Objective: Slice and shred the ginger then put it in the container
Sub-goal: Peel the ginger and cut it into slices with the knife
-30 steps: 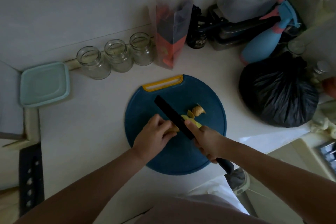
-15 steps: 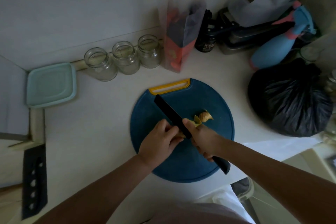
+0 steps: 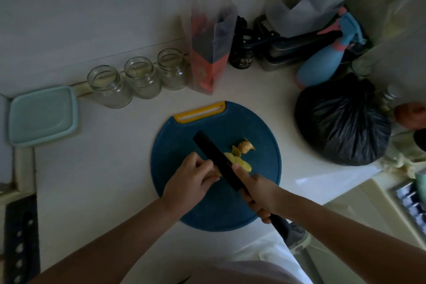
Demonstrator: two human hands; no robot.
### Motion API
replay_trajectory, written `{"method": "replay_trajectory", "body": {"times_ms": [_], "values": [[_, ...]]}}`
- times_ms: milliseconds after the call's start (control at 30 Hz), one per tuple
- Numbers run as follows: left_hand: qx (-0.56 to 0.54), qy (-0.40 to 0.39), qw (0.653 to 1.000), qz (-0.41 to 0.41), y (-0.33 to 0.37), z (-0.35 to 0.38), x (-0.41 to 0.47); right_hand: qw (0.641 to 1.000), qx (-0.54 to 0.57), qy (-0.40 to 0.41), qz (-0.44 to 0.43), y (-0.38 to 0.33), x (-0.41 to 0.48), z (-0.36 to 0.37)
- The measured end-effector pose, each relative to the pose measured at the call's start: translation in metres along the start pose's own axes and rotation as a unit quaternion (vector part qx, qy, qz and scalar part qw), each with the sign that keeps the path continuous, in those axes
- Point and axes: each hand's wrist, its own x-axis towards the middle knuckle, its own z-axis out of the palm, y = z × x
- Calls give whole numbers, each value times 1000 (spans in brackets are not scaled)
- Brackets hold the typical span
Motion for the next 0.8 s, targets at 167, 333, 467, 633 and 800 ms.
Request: {"method": "replay_trajectory", "body": {"times_ms": [167,333,467,633,800], "values": [[6,3,1000,1,-3,3,1,999,-27,18,-5,-4,8,1],[-2,1,1000,2,-5,3,3,1000,-4,22,-1,-8,14,5],[-8,-4,1000,-2,-4,2,2,1000,-1,25,-16,-10,19,9],[-18,-4,1000,-7,-4,1,4,994,-20,75,-76,-19,21,14],[-16,-13,1000,-14,-4,-1,4,993,-24,71,-90,-17,19,12]]}}
